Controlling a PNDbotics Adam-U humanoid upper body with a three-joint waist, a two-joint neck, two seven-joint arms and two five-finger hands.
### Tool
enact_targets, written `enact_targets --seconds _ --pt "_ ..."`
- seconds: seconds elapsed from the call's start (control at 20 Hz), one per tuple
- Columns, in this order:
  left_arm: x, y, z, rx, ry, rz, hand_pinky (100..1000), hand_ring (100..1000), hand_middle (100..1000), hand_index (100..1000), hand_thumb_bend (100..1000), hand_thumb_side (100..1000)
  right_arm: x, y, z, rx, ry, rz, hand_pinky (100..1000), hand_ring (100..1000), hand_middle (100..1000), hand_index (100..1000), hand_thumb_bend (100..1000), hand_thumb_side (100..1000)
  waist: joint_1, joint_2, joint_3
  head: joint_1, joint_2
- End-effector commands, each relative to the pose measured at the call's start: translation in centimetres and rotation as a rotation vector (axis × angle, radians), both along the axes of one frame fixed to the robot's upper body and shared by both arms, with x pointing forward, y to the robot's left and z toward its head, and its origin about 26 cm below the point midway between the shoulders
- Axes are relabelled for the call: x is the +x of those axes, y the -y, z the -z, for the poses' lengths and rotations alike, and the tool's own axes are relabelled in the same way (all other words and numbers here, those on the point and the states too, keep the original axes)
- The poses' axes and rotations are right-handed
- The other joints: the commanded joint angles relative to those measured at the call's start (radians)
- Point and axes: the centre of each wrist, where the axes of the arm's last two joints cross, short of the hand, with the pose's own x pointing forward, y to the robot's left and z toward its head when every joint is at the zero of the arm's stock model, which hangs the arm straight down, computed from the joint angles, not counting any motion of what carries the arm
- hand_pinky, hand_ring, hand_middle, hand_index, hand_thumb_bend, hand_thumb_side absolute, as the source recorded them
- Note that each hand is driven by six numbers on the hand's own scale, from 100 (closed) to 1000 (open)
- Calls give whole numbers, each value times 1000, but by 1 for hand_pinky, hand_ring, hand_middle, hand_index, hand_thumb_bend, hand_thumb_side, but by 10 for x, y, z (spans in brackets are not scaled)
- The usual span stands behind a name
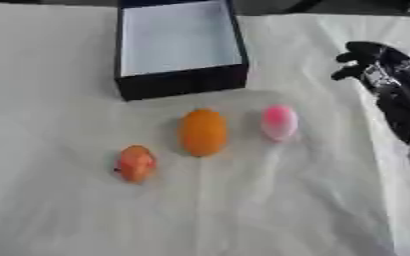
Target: Pick up objects on the table and place them in the box.
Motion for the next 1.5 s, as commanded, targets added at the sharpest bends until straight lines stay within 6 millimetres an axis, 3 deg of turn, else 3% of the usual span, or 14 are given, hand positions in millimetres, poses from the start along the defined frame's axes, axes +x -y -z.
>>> enact_targets --seconds 0.05,0.45,0.8,0.95,1.0,1.2,1.5 --pt "0 -3 -12 30 29 -5 868 809 777 810 100 639 -2 2 -10 -35 25 -2 939 656 695 802 100 560 -3 -17 1 -1 -12" --pt "0 -3 -13 27 31 -3 868 809 777 810 100 639 -1 0 -14 -49 42 -14 939 662 701 806 100 542 -4 -15 6 4 -14" --pt "-1 -8 -14 37 27 -20 868 810 778 810 100 639 -5 3 -41 -167 143 -65 934 687 724 822 100 470 -22 -25 -2 8 -5" --pt "-2 -12 -14 47 19 -30 868 810 778 810 100 641 -8 5 -54 -283 185 -87 927 700 741 834 100 420 -31 -31 -11 10 1" --pt "-2 -13 -13 51 16 -33 868 810 778 810 100 641 -9 5 -58 -338 202 -91 925 714 757 846 100 350 -35 -33 -14 9 3" --pt "-4 -17 -12 67 5 -44 868 810 778 810 100 643 -14 6 -73 -577 247 -131 915 741 781 867 100 241 -44 -40 -25 7 11" --pt "-5 -20 -9 81 -6 -53 868 811 778 809 100 644 -16 1 -97 -894 321 -178 895 781 808 883 100 198 -52 -46 -33 2 20"
